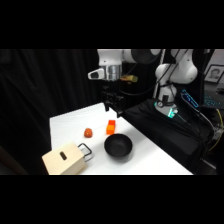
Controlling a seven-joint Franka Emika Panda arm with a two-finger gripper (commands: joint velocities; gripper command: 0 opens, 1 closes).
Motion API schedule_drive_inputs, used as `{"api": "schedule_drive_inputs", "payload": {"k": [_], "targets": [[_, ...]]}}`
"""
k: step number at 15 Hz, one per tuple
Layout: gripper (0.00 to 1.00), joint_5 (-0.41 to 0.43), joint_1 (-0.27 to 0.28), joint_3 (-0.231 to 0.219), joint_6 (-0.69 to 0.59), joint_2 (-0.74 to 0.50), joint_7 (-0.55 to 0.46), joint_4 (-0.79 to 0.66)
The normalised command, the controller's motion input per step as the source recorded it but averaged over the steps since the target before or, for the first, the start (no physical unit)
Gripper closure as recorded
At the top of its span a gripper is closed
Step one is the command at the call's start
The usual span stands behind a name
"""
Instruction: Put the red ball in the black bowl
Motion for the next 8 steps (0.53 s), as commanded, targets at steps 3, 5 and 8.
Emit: {"api": "schedule_drive_inputs", "payload": {"k": [3,5,8], "targets": [[0.00,0.069,-0.036,-0.028,0.02,0.04,-0.09,0.06],[0.00,-0.005,-0.097,-0.078,0.05,0.07,-0.07,0.14],[0.00,-0.013,-0.135,-0.111,0.05,0.16,-0.11,0.24]]}}
